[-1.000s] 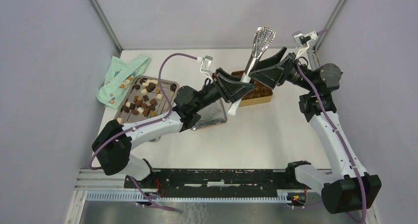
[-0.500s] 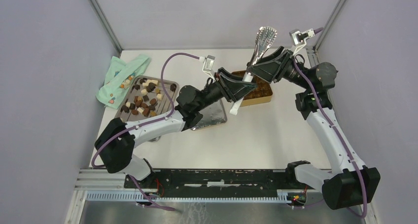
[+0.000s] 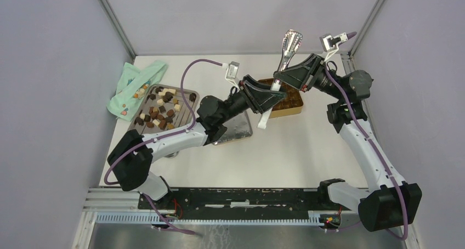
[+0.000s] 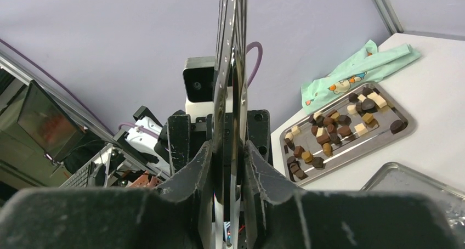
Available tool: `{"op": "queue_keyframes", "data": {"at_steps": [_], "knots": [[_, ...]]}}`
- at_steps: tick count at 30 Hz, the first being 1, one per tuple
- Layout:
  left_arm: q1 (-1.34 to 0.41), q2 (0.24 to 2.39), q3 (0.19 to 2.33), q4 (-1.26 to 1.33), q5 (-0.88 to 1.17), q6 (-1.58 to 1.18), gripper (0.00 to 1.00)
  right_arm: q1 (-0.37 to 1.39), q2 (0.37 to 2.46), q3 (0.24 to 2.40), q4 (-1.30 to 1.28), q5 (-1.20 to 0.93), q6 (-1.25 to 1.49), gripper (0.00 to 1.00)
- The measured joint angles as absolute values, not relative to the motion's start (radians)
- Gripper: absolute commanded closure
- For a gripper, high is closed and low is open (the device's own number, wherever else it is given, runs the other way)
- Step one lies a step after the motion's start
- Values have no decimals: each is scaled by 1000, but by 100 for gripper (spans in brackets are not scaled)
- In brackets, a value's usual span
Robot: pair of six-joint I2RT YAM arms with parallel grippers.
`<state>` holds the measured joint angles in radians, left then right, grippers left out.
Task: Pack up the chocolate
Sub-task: Pick up the clamp from the center of the board.
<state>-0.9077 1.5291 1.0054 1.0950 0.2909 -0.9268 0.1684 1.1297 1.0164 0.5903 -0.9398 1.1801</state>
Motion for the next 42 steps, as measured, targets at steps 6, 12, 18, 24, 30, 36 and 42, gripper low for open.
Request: {"op": "queue_keyframes", "data": {"at_steps": [6,12,18,24,30,36,42], "knots": [[-907,1533,1005,1096,296,-931,35,168,1135,1016,590,-937,1189,83],[-907,1533,1005,1095,295,-931,39,168,1147,1016,580,-936,1193,77],[-908,1533,1002,1095,281,-931,44,168,1147,1016,570,-933,1193,70],[-907,1528,986,1092,254,-931,46,168,1147,1016,566,-933,1193,70],[-907,1522,980,1090,236,-931,42,168,1147,1016,566,-933,1193,69],[-907,1521,980,1090,236,-931,45,168,1147,1016,563,-933,1193,68],[-907,1521,980,1091,235,-931,61,168,1147,1016,563,-933,1193,64]]}}
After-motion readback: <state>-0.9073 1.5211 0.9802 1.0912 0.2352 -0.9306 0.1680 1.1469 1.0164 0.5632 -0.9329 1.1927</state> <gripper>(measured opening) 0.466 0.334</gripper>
